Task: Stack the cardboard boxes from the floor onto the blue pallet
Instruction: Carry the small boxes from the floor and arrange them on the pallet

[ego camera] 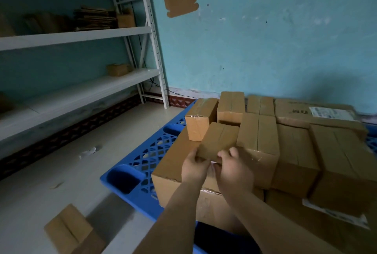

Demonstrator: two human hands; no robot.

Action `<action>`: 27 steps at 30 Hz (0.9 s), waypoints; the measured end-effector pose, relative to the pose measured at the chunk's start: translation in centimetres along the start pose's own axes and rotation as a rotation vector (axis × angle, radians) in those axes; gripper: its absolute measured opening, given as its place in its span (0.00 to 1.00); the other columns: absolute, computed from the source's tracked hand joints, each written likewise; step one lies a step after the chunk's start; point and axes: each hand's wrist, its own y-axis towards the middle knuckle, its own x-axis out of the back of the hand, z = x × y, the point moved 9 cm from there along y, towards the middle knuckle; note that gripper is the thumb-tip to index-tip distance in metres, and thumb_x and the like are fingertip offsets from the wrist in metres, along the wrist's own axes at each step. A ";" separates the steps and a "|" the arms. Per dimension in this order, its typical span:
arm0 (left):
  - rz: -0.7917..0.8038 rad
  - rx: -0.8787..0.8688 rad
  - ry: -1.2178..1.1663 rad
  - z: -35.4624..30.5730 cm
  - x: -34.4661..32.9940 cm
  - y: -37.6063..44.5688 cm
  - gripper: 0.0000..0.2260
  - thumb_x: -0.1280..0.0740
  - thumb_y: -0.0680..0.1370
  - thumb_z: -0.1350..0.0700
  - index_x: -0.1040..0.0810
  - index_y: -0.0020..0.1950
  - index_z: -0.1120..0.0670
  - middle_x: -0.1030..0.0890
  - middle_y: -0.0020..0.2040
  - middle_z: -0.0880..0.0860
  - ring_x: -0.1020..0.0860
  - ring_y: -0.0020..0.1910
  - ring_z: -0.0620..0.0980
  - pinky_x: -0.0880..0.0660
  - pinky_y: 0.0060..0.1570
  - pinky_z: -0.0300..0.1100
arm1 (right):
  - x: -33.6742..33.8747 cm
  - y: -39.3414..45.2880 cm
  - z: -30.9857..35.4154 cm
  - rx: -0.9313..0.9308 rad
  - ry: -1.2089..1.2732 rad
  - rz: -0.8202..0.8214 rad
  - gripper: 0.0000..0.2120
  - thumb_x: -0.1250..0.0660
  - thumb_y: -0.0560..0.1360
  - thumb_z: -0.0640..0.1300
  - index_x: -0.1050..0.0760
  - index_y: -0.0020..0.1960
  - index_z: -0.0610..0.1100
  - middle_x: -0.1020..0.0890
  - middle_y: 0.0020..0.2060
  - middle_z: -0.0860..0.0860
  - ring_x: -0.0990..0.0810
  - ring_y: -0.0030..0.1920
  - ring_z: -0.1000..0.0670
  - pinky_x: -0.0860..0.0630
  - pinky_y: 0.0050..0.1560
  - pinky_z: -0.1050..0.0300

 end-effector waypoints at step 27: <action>-0.816 0.545 -0.152 35.0 40.9 -6.1 0.22 0.35 0.76 0.58 0.33 0.69 0.51 0.29 0.67 0.55 0.25 0.40 0.46 0.30 0.37 0.39 | -41.6 -14.3 25.9 0.229 0.380 0.920 0.32 0.31 0.71 0.52 0.40 0.71 0.50 0.33 0.68 0.48 0.31 0.65 0.46 0.31 0.58 0.53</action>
